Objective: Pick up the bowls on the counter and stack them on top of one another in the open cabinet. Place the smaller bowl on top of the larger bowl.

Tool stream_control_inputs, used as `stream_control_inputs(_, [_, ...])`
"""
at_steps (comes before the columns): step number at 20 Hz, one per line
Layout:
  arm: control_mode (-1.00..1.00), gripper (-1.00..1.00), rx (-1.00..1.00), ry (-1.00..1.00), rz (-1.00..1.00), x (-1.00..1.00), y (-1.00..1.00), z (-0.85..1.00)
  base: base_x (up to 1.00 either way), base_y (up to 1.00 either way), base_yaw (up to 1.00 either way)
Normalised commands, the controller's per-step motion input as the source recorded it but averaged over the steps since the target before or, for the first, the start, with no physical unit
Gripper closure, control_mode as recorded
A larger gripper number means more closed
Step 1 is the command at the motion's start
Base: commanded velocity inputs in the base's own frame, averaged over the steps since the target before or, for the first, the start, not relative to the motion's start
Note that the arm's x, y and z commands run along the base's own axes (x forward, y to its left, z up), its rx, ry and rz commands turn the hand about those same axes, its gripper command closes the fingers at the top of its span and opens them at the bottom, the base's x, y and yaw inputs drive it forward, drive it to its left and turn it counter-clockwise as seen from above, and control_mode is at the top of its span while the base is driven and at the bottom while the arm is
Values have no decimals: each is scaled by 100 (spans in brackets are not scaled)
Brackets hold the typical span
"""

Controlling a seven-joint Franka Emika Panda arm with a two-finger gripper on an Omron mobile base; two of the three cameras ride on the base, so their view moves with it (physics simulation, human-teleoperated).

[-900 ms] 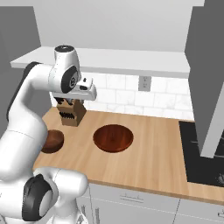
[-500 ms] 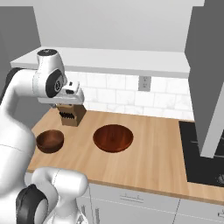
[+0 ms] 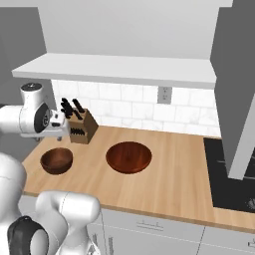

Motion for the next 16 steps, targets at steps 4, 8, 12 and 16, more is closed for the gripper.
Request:
stream_control_inputs(4, [-100, -100, -1, 3, 1, 52, 33, -30, 0, 0, 0])
stream_control_inputs(8, [-100, -100, -2, 4, -9, 11, -26, -40, 0, 0, 0])
stream_control_inputs(12, [-100, -100, 0, 10, -7, 1, -28, -38, 0, 0, 0])
stream_control_inputs(16, [-100, -100, 0, 2, -1, 1, -15, -64, 0, 0, 0])
